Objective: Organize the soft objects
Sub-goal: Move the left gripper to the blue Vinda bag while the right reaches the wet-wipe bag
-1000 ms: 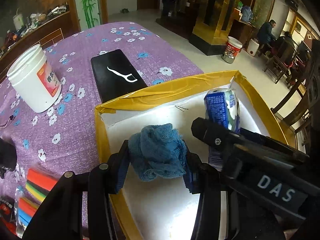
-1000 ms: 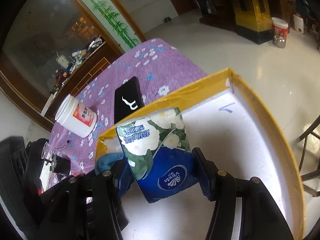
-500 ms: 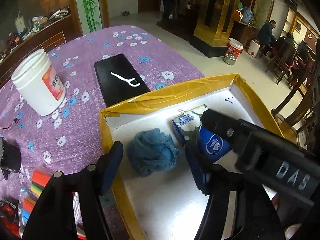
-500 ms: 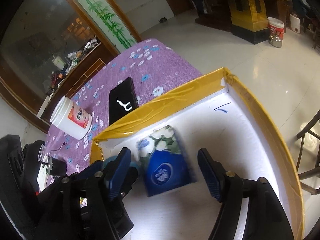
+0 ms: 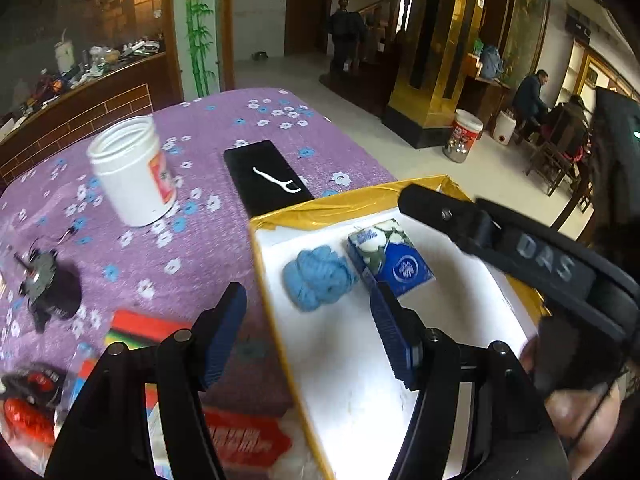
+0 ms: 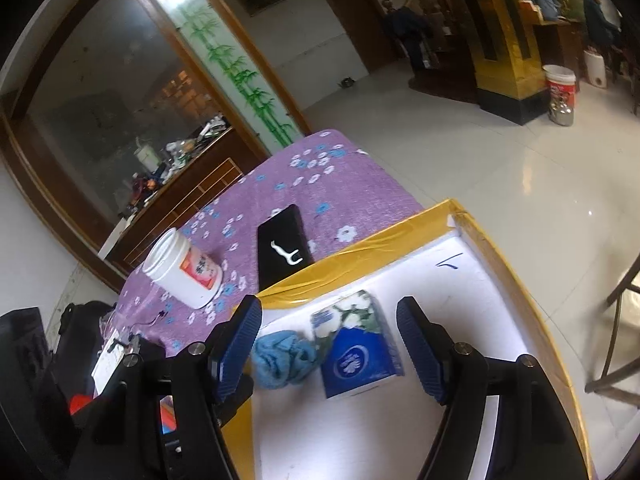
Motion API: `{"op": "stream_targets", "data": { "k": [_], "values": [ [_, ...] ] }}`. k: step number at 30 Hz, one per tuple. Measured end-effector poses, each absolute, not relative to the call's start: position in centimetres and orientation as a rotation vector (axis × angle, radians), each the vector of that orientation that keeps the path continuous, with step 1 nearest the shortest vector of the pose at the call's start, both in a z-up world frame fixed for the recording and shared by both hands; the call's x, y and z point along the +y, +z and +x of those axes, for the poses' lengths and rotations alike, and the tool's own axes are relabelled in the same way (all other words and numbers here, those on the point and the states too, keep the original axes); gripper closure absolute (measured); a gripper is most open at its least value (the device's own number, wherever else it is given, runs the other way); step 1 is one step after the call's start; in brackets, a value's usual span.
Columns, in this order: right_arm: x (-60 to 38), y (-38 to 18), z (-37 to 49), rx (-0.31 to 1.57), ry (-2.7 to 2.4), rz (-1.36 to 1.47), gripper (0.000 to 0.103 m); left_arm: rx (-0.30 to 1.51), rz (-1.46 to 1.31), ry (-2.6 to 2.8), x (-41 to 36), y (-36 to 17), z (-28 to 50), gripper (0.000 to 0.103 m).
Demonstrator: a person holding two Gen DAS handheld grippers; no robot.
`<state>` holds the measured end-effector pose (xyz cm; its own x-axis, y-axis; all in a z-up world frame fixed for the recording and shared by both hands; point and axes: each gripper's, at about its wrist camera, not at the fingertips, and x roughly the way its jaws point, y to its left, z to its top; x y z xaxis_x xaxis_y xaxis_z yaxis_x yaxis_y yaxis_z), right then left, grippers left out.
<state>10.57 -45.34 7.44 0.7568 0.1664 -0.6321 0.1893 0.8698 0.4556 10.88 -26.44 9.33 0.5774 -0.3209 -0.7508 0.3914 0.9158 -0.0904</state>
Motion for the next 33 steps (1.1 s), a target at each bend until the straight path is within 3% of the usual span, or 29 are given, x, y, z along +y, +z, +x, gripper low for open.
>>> {"op": "stream_targets", "data": {
  "k": [9,18,25,33],
  "values": [
    [-42.6,9.1,9.6,0.650,0.060,0.426,0.030,0.796,0.085,-0.400,-20.6,9.2,3.9,0.040],
    [-36.1,11.1,6.9,0.621,0.243,0.290,0.030,0.715,0.065,-0.321,-9.8,7.6,-3.9,0.040],
    [-27.2,8.2,4.9,0.806,0.465,0.048,0.024,0.723,-0.003,-0.209,-2.1,5.6,-6.2,0.039],
    [-23.3,4.4,7.2,1.058,0.524,-0.395,0.024,0.733,-0.047,-0.224,0.6,4.1,-7.2,0.039]
  ]
}}
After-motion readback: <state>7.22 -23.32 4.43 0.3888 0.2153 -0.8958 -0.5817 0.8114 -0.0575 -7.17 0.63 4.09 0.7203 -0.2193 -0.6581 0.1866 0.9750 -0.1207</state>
